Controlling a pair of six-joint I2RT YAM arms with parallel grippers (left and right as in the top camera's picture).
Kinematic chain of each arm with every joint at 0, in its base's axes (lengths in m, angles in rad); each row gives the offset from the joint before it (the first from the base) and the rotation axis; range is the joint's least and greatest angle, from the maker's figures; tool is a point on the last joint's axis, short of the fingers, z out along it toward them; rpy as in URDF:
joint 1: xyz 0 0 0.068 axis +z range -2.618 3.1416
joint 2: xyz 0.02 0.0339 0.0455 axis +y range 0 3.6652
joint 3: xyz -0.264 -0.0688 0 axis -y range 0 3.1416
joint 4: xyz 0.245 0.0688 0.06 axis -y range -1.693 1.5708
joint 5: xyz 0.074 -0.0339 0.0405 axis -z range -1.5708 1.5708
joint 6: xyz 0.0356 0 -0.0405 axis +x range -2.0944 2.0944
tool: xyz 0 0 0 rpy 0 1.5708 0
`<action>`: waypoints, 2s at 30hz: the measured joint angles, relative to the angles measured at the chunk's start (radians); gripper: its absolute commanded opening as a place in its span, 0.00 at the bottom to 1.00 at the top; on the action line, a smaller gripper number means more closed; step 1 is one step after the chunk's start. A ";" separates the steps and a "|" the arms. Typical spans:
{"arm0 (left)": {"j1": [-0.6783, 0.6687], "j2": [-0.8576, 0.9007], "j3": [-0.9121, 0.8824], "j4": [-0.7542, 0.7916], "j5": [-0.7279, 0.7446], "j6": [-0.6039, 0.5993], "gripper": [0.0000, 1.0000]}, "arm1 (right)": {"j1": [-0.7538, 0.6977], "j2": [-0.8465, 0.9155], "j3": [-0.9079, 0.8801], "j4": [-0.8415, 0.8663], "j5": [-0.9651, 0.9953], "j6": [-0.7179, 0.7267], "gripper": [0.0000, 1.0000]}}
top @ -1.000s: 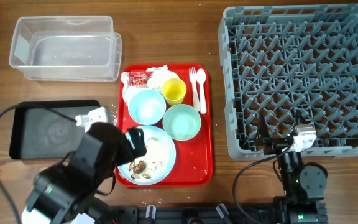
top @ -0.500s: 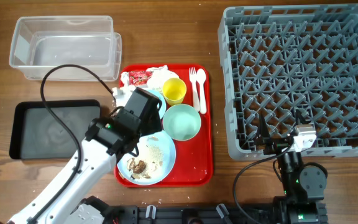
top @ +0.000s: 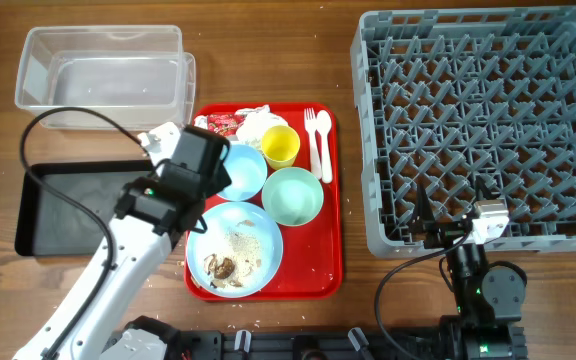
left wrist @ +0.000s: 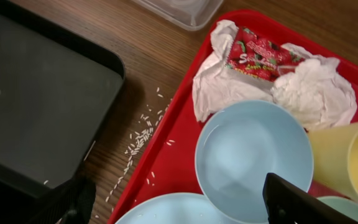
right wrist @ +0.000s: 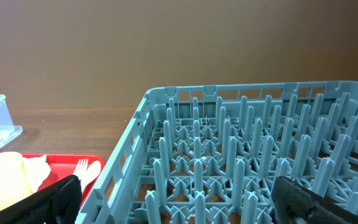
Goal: Sort waste into correct bins and load items into the dishwasher rack
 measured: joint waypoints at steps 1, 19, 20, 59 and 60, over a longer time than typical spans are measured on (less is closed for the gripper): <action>0.017 0.000 0.000 0.005 0.009 -0.001 0.88 | 0.000 0.000 0.000 0.000 0.000 0.000 1.00; 0.041 0.151 0.000 0.092 0.131 -0.012 0.89 | 0.000 0.000 0.000 0.000 0.000 0.000 1.00; 0.041 0.151 0.000 0.096 0.132 -0.012 0.89 | 0.000 0.000 0.000 0.000 0.000 0.000 1.00; 0.014 0.156 0.000 0.128 0.179 0.047 0.78 | 0.000 0.000 0.000 0.000 0.000 0.000 1.00; 0.014 0.156 0.000 0.128 0.163 0.050 0.78 | 0.000 0.000 0.000 0.000 0.000 0.000 1.00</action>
